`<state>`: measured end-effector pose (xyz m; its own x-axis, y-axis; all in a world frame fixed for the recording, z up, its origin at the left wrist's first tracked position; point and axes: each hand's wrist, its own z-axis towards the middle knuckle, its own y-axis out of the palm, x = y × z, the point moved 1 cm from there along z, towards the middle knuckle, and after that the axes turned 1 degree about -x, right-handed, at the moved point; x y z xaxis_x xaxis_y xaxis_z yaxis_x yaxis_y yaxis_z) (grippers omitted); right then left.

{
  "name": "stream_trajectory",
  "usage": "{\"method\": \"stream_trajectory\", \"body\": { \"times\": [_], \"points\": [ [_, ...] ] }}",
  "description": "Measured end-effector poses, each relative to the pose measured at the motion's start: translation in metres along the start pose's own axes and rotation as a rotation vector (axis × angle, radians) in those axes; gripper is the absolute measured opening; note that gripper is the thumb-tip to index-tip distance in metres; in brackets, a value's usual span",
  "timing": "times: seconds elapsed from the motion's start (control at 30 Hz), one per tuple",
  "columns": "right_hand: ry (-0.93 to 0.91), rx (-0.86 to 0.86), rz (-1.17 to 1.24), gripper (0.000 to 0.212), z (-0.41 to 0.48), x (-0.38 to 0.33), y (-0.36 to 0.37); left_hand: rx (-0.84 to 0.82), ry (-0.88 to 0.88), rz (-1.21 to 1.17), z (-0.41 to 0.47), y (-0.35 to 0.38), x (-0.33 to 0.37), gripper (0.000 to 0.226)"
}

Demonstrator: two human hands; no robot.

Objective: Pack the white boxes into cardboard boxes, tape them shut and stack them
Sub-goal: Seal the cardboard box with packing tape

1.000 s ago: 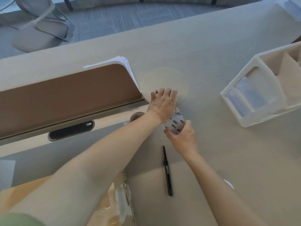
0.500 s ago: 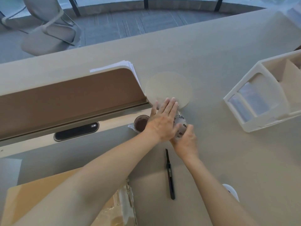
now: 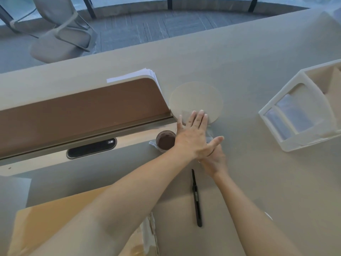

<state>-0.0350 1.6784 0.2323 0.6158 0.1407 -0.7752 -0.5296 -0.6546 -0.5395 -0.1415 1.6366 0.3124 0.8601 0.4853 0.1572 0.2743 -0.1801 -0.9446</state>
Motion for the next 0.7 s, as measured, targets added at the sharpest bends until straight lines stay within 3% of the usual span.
{"method": "stream_trajectory", "body": {
  "times": [0.2,0.4,0.47,0.57,0.7],
  "points": [
    [0.083,0.019,-0.02,0.042,0.004,0.007,0.004,0.011,0.017,-0.02,-0.004,-0.009,0.0,0.091],
    [0.268,0.015,-0.283,0.097,-0.004,0.009,0.008,0.132,0.091,-0.098,-0.054,-0.012,-0.027,0.075],
    [0.267,0.051,-0.41,0.105,-0.028,-0.005,0.005,0.108,0.058,-0.144,-0.089,-0.005,-0.048,0.077],
    [0.164,0.04,-0.489,0.091,-0.068,-0.032,0.008,0.111,-0.106,-0.291,-0.156,0.007,-0.074,0.083],
    [-0.025,-0.091,-0.394,0.071,-0.138,-0.076,0.034,0.188,-0.302,-0.363,-0.254,0.024,-0.106,0.093]
  ]
}}
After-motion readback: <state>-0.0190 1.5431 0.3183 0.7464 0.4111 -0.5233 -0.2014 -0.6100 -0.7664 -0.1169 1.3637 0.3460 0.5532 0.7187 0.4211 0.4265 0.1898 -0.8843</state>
